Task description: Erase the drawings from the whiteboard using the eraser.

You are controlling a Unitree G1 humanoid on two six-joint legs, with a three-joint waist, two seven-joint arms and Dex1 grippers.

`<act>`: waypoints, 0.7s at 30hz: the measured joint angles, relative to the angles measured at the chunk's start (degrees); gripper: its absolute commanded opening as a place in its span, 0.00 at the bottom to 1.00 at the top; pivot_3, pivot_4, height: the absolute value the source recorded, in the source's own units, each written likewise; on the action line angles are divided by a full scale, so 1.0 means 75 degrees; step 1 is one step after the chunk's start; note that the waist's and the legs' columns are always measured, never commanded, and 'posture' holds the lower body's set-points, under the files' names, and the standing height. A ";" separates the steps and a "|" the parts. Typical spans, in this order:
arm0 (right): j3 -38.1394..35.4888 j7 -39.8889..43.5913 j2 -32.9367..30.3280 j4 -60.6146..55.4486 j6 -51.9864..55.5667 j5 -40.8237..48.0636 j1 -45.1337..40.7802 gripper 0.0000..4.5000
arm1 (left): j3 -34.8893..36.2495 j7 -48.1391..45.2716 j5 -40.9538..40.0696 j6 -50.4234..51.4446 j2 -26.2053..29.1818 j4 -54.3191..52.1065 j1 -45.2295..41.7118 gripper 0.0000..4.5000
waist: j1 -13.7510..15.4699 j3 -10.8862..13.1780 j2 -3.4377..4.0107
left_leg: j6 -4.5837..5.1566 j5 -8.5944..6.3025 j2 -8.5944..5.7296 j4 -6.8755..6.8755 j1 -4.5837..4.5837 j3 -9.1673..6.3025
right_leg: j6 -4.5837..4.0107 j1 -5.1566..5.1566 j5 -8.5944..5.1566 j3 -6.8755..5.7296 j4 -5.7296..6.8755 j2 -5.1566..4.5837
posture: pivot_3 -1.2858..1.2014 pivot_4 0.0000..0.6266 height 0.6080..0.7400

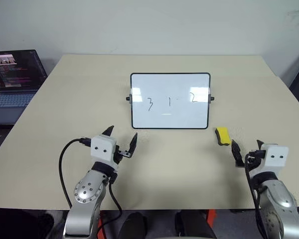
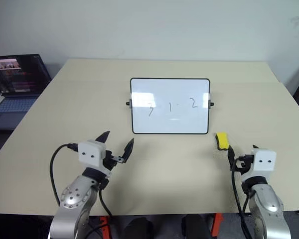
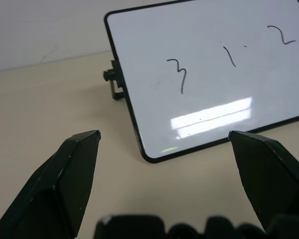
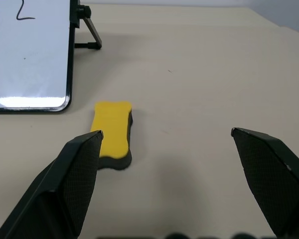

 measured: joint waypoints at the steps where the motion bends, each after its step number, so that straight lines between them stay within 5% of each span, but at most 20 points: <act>1: -0.0008 0.0000 -0.0004 -0.0040 0.0015 0.0009 -0.0002 0.99 | -0.0006 0.0000 0.0000 0.0000 -0.0007 0.0000 -0.0005 1.00 | -0.0004 0.0000 0.0000 | 0.0000 0.0000 0.0000 0.0000 0.0000 0.0001 | 0.0003 0.0001 -0.0002 0.0002 0.0001 0.0000 | 0.52 0.24 1.00; 9: -0.0153 -0.0038 -0.0044 -0.0153 0.0157 0.0081 -0.0208 0.99 | -0.0202 -0.0036 0.0002 -0.0116 0.0013 0.0215 -0.0206 1.00 | -0.0002 0.0000 0.0000 | 0.0000 0.0000 0.0000 -0.0001 0.0001 -0.0001 | 0.0025 0.0003 -0.0016 -0.0001 0.0007 0.0003 | 0.52 0.24 1.00; 21: 0.0521 -0.0524 -0.0024 -0.0368 0.1555 -0.0180 -0.0767 0.99 | 0.0130 -0.1190 -0.0676 0.0171 0.0834 0.1212 -0.2204 1.00 | 0.0003 0.0001 0.0001 | -0.0001 0.0001 -0.0007 0.0006 0.0010 -0.0004 | -0.0007 0.0002 0.0005 -0.0006 0.0009 0.0001 | 0.52 0.24 1.00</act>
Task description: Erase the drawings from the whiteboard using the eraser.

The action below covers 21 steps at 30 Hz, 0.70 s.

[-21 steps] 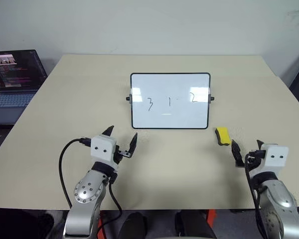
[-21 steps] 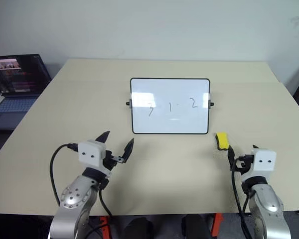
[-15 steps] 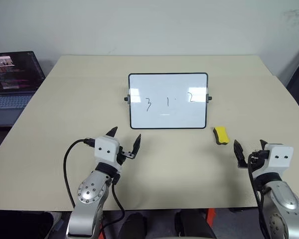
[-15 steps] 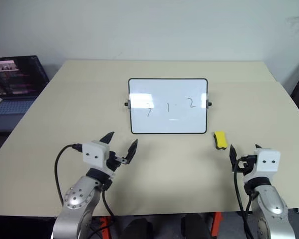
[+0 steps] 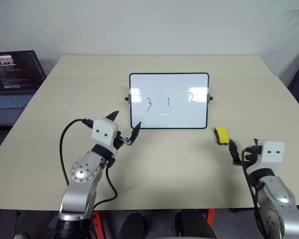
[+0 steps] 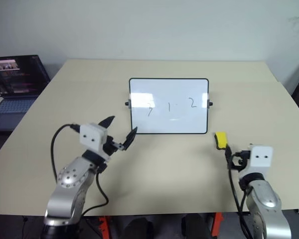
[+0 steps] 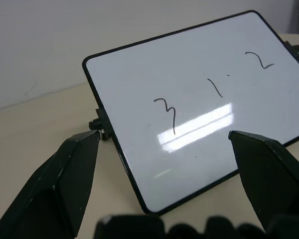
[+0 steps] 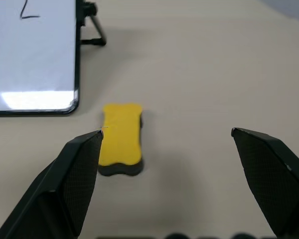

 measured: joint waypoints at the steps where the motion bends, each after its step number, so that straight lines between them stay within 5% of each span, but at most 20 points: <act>1: 0.0071 -0.0085 0.0006 -0.0073 0.0233 -0.0021 -0.0062 0.99 | -0.0042 -0.0148 -0.0130 0.0101 0.0000 0.0156 -0.0178 1.00 | -0.0002 0.0000 0.0000 | 0.0000 0.0000 0.0000 -0.0001 -0.0002 -0.0002 | -0.0001 -0.0001 0.0001 -0.0001 -0.0001 0.0000 | 0.52 0.24 1.00; 9: 0.0139 -0.0269 -0.0235 -0.0205 0.1650 -0.0189 -0.0777 0.99 | -0.0560 -0.1975 -0.1132 0.1061 0.0267 0.1294 -0.1925 1.00 | -0.0028 0.0004 0.0000 | 0.0000 0.0000 0.0001 -0.0006 -0.0011 -0.0005 | -0.0001 -0.0009 0.0001 -0.0005 -0.0006 0.0002 | 0.52 0.24 1.00; 21: 0.0094 -0.0770 0.0420 -0.0216 0.2884 -0.0262 -0.1957 0.99 | -0.0611 -0.4595 -0.2572 0.2738 0.2130 0.1111 -0.2363 1.00 | -0.0042 0.0015 0.0007 | -0.0001 0.0000 0.0012 -0.0008 -0.0015 -0.0007 | -0.0005 -0.0024 -0.0001 -0.0002 0.0002 0.0017 | 0.52 0.24 1.00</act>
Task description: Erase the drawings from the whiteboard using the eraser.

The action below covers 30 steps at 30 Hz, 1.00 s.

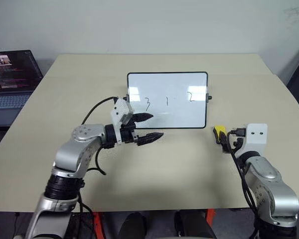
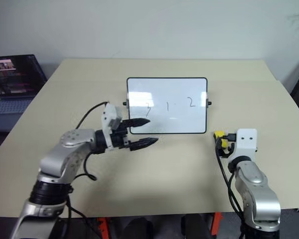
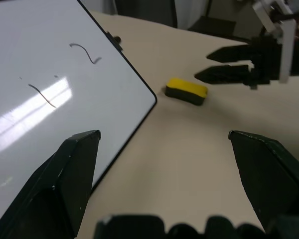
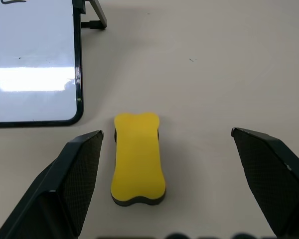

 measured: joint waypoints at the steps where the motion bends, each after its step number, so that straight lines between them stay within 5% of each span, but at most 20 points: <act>1: -0.0001 -0.0040 0.0075 -0.0006 0.0153 0.0012 -0.0104 0.99 | -0.0005 -0.0112 -0.0070 0.0083 0.0091 -0.0072 0.0011 1.00 | -0.0001 0.0001 0.0001 | 0.0000 0.0000 0.0000 0.0000 -0.0001 0.0001 | 0.0000 -0.0003 0.0000 0.0001 0.0001 -0.0001 | 0.52 0.24 1.00; 30: 0.0223 -0.0050 0.0219 0.1486 0.0997 -0.0338 -0.1528 0.99 | -0.0128 -0.0054 -0.0011 -0.0048 0.0161 -0.0611 0.0135 1.00 | -0.0003 0.0004 0.0006 | 0.0001 -0.0001 0.0002 -0.0003 -0.0018 0.0012 | -0.0003 -0.0032 0.0001 0.0011 0.0009 -0.0002 | 0.52 0.24 1.00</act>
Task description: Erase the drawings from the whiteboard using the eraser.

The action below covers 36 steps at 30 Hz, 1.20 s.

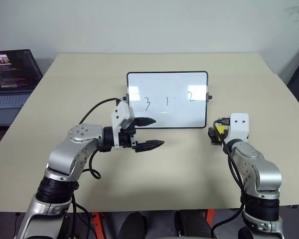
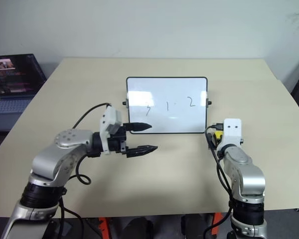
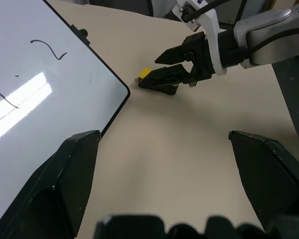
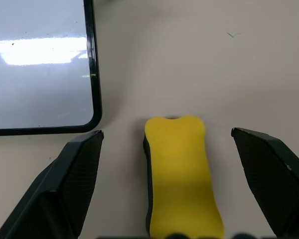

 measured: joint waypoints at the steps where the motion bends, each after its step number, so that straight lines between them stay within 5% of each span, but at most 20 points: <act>1: 0.0021 0.0001 0.0010 0.0029 0.0000 -0.0001 0.0000 0.99 | 0.0000 0.0001 0.0008 -0.0027 0.0000 -0.0044 0.0002 1.00 | 0.0000 0.0000 0.0000 | 0.0000 0.0000 0.0000 0.0000 0.0000 0.0000 | 0.0000 0.0000 0.0000 0.0001 0.0000 0.0000 | 0.52 0.24 1.00; 32: -0.0351 -0.0283 0.0455 0.0480 0.0010 0.0006 -0.0122 0.99 | 0.0000 0.0017 0.0077 -0.0151 0.0034 -0.0062 0.0031 1.00 | -0.0001 0.0000 0.0000 | 0.0000 0.0000 0.0000 0.0001 0.0000 0.0000 | -0.0001 -0.0002 0.0000 0.0000 0.0003 0.0000 | 0.52 0.24 1.00; 36: -0.0417 -0.0343 0.0458 0.0508 0.0009 0.0001 -0.0136 0.81 | 0.0000 0.0025 0.0082 -0.0152 0.0034 -0.0062 0.0022 1.00 | -0.0002 0.0000 0.0000 | 0.0000 0.0000 0.0000 0.0000 0.0000 0.0000 | -0.0001 -0.0002 0.0000 0.0000 0.0004 0.0000 | 0.52 0.24 1.00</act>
